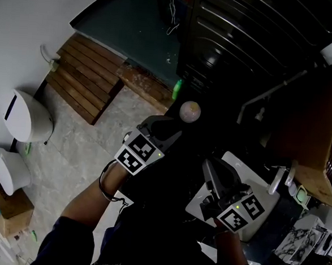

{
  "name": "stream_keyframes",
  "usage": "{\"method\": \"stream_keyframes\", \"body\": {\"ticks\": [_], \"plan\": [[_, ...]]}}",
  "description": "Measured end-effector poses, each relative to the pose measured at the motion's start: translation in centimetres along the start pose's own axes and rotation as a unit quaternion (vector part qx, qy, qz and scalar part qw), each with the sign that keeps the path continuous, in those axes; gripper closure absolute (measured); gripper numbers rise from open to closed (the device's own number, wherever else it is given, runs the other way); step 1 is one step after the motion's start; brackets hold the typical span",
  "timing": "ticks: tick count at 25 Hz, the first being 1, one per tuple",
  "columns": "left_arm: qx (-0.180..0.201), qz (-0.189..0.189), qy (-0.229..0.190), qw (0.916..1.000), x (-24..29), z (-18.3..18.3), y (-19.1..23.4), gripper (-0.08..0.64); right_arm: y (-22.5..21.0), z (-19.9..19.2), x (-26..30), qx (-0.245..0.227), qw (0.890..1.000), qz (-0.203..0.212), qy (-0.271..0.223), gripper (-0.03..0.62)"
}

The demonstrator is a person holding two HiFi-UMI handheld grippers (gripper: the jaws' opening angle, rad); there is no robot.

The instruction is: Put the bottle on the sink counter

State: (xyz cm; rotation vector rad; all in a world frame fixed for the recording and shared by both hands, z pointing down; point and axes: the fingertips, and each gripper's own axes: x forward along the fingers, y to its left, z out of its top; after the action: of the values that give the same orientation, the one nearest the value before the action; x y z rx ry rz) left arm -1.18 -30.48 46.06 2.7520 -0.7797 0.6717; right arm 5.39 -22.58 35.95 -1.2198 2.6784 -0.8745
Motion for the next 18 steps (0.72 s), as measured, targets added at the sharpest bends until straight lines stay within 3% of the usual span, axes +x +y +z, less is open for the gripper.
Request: {"method": "stream_keyframes", "body": {"ticks": [7, 18], "plan": [[-0.017, 0.022, -0.047, 0.9985, -4.1, 1.7, -0.9, 0.517, 2.2, 0.6, -0.1, -0.016, 1.000, 0.006, -0.006, 0.566], [-0.037, 0.028, -0.104, 0.9935, -9.7, 3.1, -3.2, 0.554, 5.5, 0.6, -0.4, -0.038, 0.999, 0.009, -0.003, 0.566]]}}
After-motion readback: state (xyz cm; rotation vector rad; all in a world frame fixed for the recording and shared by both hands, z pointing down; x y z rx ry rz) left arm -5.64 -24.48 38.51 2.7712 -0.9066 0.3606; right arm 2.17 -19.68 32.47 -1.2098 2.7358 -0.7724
